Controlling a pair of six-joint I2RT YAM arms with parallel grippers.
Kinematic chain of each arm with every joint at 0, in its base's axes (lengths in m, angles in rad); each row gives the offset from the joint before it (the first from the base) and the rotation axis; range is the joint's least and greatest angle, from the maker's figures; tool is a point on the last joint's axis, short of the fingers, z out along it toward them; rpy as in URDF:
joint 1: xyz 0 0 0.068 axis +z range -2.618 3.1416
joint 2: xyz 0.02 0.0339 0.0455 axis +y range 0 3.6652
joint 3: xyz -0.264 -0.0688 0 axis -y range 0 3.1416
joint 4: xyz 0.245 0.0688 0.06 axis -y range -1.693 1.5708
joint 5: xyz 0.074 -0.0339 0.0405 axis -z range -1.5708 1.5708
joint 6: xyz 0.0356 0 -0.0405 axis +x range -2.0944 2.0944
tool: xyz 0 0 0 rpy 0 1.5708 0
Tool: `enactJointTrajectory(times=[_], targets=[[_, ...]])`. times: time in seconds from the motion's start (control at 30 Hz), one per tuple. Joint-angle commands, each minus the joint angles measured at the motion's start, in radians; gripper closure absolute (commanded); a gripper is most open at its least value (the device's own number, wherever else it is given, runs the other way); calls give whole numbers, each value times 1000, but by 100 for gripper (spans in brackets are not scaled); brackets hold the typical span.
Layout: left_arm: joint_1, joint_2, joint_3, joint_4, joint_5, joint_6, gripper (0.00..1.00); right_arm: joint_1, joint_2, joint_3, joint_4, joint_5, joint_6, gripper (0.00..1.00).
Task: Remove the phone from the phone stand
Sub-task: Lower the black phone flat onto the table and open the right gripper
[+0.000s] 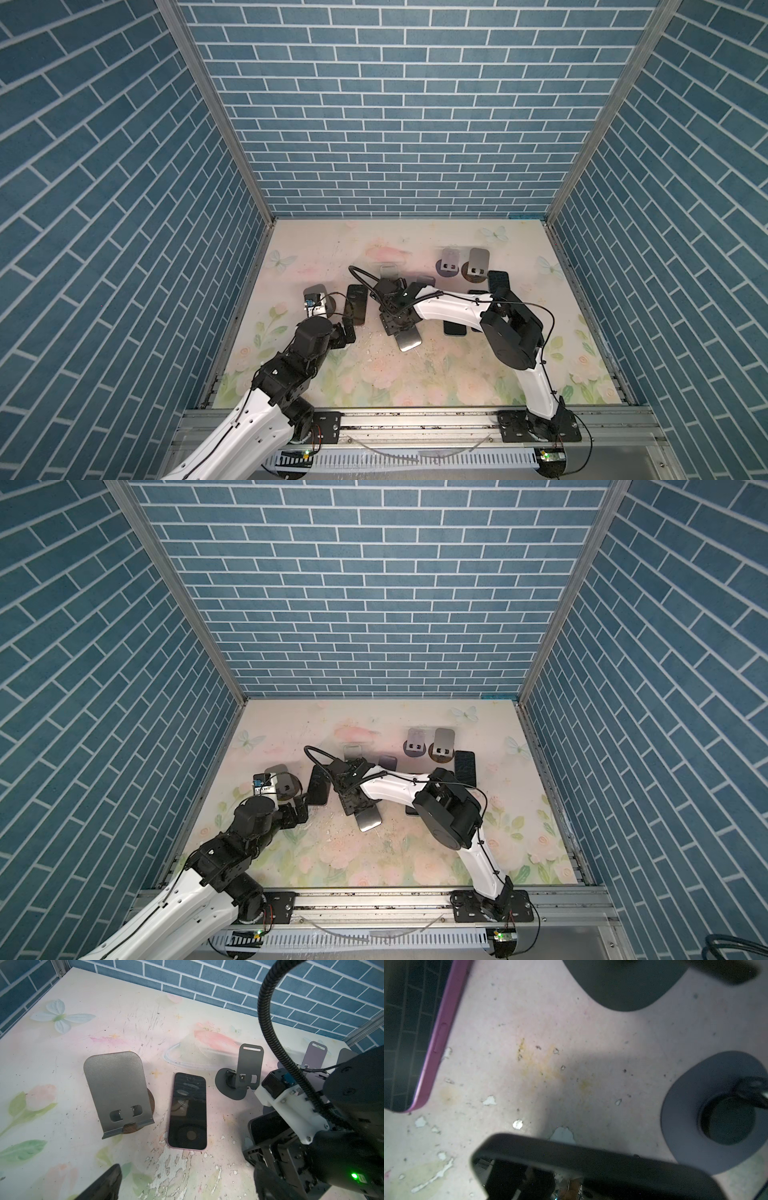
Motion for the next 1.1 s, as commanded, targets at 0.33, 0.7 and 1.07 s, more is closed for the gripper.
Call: enactJointTrajectory(times=[0.33, 0.7, 1.07], targets=[[-1, 38, 52, 1, -47, 12, 0, 11, 63, 62, -86, 67, -26, 32], [0, 60, 73, 5, -57, 1, 0, 14, 100, 73, -89, 58, -15, 26], [0, 56, 87, -15, -62, 13, 0, 14, 112, 99, -109, 59, -15, 19]])
